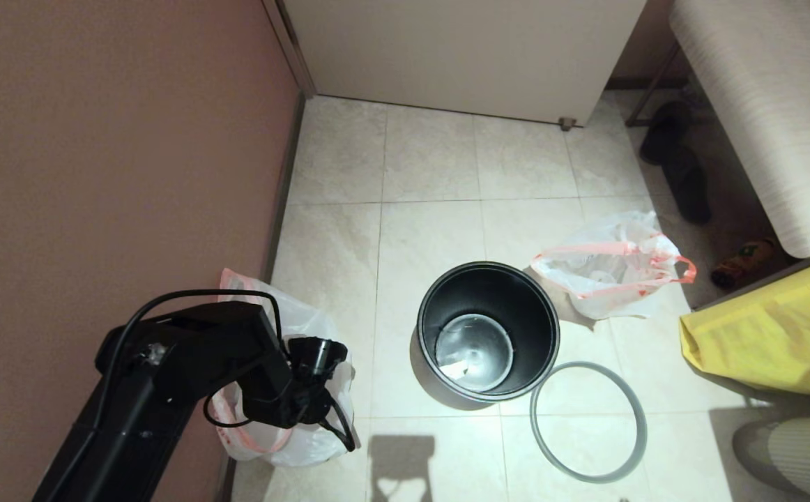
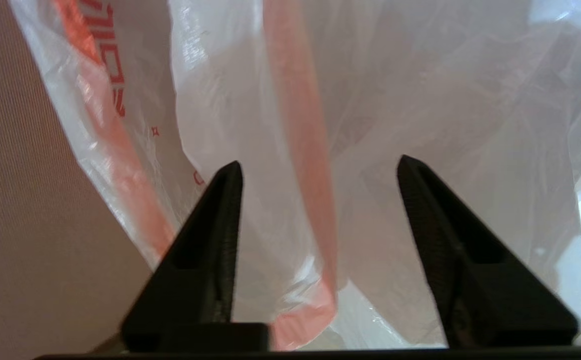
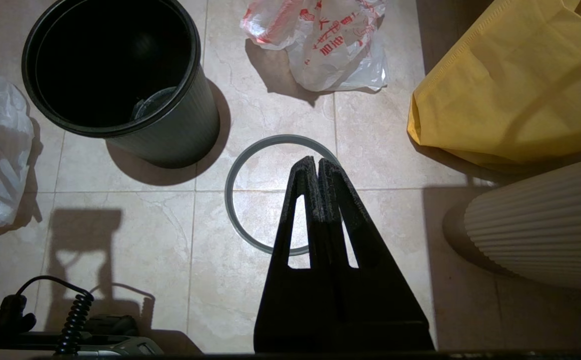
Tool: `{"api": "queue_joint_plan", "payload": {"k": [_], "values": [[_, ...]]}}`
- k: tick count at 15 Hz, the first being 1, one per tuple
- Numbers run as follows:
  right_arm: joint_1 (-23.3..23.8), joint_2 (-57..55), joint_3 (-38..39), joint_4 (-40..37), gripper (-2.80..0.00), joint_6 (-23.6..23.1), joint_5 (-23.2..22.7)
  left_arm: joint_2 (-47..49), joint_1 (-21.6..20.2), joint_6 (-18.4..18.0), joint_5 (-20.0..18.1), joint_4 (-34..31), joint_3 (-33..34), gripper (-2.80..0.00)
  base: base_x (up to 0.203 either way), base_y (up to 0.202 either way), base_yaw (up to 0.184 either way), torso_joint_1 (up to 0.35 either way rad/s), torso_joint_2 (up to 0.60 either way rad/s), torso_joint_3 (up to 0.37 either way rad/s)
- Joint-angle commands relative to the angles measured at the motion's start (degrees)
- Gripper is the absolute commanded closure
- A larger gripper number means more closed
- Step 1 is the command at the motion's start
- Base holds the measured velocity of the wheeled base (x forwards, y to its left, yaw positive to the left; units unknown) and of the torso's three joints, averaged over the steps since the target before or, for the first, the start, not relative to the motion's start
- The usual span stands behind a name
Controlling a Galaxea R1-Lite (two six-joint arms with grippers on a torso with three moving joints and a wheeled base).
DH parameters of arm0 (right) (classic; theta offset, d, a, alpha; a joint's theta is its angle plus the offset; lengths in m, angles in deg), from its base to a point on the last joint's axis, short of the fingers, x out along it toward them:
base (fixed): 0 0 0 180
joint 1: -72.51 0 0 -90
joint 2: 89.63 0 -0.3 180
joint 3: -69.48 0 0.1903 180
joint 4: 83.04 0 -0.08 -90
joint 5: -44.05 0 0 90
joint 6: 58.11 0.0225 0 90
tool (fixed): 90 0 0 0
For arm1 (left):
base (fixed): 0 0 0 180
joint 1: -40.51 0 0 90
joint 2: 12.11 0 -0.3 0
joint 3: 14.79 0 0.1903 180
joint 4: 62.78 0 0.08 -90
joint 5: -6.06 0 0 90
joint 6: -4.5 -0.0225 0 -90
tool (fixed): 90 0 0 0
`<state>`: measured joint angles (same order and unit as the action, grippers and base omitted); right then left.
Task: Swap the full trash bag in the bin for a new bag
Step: Pick up a new trash bag
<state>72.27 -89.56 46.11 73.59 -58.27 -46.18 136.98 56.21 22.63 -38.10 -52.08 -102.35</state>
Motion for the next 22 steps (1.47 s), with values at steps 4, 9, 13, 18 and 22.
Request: {"api": "queue_joint_plan", "payload": {"k": [4,9,13,18,22], "values": [[0.0,-0.1,0.0,0.0,0.00,0.0,0.0,-1.6,0.5,1.8,-1.6,2.8,2.8,-2.80,0.000,0.000,0.000,0.000,0.00,0.000],[0.0,-0.1,0.0,0.0,0.00,0.0,0.0,1.8,-2.4,-0.2,-0.5,6.9,1.0,-2.80,0.000,0.000,0.000,0.000,0.00,0.000],[0.0,-0.1,0.0,0.0,0.00,0.0,0.0,3.9,-2.5,-2.5,0.3,13.0,2.2,-2.80,0.000,0.000,0.000,0.000,0.00,0.000],[0.0,-0.1,0.0,0.0,0.00,0.0,0.0,4.7,-2.9,-3.7,0.3,14.9,1.9,-2.80,0.000,0.000,0.000,0.000,0.00,0.000],[0.0,-0.1,0.0,0.0,0.00,0.0,0.0,5.1,-3.0,-3.7,0.5,15.1,1.6,0.00,0.000,0.000,0.000,0.000,0.00,0.000]]}}
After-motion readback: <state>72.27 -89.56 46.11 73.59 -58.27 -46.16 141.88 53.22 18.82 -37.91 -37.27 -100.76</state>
